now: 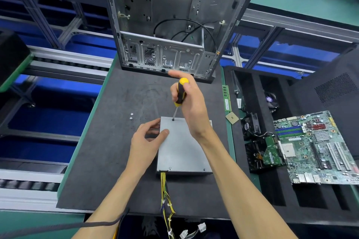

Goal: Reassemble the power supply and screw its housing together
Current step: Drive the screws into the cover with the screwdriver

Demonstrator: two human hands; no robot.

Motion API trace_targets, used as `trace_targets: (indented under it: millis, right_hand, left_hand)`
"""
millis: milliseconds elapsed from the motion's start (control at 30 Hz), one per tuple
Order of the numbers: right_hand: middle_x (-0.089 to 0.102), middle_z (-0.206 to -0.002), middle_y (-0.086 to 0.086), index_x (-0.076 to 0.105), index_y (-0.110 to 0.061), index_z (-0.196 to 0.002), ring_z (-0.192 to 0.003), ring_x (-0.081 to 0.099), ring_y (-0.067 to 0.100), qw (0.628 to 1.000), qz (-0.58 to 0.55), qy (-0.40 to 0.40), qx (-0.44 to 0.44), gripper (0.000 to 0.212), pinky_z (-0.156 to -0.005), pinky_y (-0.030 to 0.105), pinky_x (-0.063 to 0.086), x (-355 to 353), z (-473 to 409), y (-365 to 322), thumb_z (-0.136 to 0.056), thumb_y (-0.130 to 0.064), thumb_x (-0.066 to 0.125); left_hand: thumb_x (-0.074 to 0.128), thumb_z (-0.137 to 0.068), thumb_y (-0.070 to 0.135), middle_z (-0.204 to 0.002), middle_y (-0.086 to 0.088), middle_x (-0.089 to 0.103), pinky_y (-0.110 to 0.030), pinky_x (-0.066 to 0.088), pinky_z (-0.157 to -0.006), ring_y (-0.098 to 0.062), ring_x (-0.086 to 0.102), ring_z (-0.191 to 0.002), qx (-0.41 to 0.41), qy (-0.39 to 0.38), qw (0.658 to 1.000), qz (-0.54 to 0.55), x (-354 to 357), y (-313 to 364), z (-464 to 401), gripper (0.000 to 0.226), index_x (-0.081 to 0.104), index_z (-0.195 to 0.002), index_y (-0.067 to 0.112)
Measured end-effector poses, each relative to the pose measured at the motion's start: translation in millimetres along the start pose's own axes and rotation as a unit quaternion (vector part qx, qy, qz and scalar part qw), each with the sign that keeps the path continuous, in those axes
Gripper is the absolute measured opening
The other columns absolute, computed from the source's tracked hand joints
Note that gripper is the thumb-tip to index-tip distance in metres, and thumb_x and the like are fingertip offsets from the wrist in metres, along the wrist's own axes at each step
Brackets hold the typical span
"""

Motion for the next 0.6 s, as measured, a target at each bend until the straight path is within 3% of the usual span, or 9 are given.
trace_targets:
  millis: [67,133,200,300,367,433,500,600]
  right_hand:
    - [0.058,-0.085,-0.001,0.059,-0.018,-0.113,-0.080,0.051,0.015,1.000,-0.011,0.016,0.013,0.026,-0.075,0.027,0.042,-4.1,-1.5,1.8,-0.104,-0.028,0.037]
    - [0.061,-0.082,-0.003,0.050,-0.022,-0.108,-0.077,0.055,0.016,1.000,-0.015,0.016,0.021,0.009,-0.072,0.026,0.045,-5.1,-3.0,2.5,-0.101,-0.026,0.048]
    - [0.054,-0.074,-0.004,0.045,-0.022,-0.110,-0.069,0.049,0.014,1.000,-0.007,0.022,0.010,0.017,-0.066,0.022,0.043,-4.9,-2.5,-0.1,-0.098,-0.025,0.056]
    - [0.050,-0.079,-0.003,0.057,-0.018,-0.121,-0.072,0.045,0.014,1.000,-0.020,0.009,0.004,0.028,-0.068,0.025,0.038,-2.7,-3.3,-1.4,-0.101,-0.032,0.043]
    - [0.056,-0.083,-0.004,0.061,-0.017,-0.113,-0.076,0.051,0.015,0.999,-0.025,0.014,0.021,0.027,-0.070,0.027,0.039,-2.9,-4.4,1.3,-0.101,-0.030,0.040]
    - [0.061,-0.083,-0.001,0.052,-0.018,-0.107,-0.075,0.058,0.015,0.999,-0.017,0.018,0.021,0.013,-0.070,0.023,0.044,-4.1,-4.3,1.8,-0.099,-0.027,0.051]
    - [0.058,-0.077,0.000,0.043,-0.020,-0.109,-0.069,0.055,0.014,1.000,0.003,0.022,0.011,0.024,-0.068,0.020,0.045,-3.7,-2.4,-0.1,-0.094,-0.029,0.060]
    - [0.050,-0.077,-0.005,0.058,-0.021,-0.116,-0.071,0.045,0.013,1.000,-0.017,0.008,0.016,0.029,-0.068,0.025,0.037,-1.5,-1.4,0.8,-0.097,-0.040,0.046]
  left_hand:
    - [0.077,-0.088,0.023,-0.113,0.012,0.067,-0.013,0.054,-0.074,0.002,0.065,-0.095,0.001,-0.001,1.000,0.001,0.2,0.1,0.1,0.035,0.068,-0.120,0.031]
    - [0.078,-0.088,0.023,-0.113,0.012,0.067,-0.012,0.054,-0.074,0.002,0.066,-0.095,0.002,-0.001,1.000,0.005,0.3,0.1,0.1,0.034,0.068,-0.120,0.031]
    - [0.077,-0.088,0.023,-0.113,0.012,0.067,-0.013,0.054,-0.075,0.001,0.066,-0.095,0.001,-0.002,1.000,0.007,0.2,0.3,0.3,0.033,0.069,-0.118,0.032]
    - [0.077,-0.088,0.022,-0.113,0.011,0.067,-0.013,0.054,-0.075,0.001,0.066,-0.096,0.001,-0.005,1.000,0.009,0.8,0.9,0.6,0.032,0.069,-0.117,0.034]
    - [0.077,-0.088,0.023,-0.113,0.012,0.067,-0.010,0.053,-0.074,0.002,0.066,-0.095,0.001,-0.006,1.000,0.005,1.0,1.9,0.9,0.032,0.067,-0.115,0.037]
    - [0.077,-0.088,0.024,-0.113,0.012,0.067,-0.009,0.052,-0.074,0.003,0.065,-0.095,0.003,-0.007,1.000,0.005,1.0,2.6,1.1,0.032,0.067,-0.115,0.038]
    - [0.077,-0.088,0.024,-0.113,0.012,0.067,-0.008,0.051,-0.074,0.003,0.065,-0.096,0.006,-0.006,1.000,0.002,0.5,3.4,1.4,0.032,0.067,-0.115,0.036]
    - [0.077,-0.088,0.023,-0.113,0.012,0.067,-0.009,0.052,-0.073,0.003,0.065,-0.095,0.006,-0.005,1.000,0.007,0.5,3.5,1.2,0.031,0.068,-0.114,0.037]
Point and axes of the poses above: each hand's wrist, its own z-axis away from the middle knuckle, its own x-axis out of the palm, y = z × x, the point moved 9 cm from there along -z, towards the middle knuckle
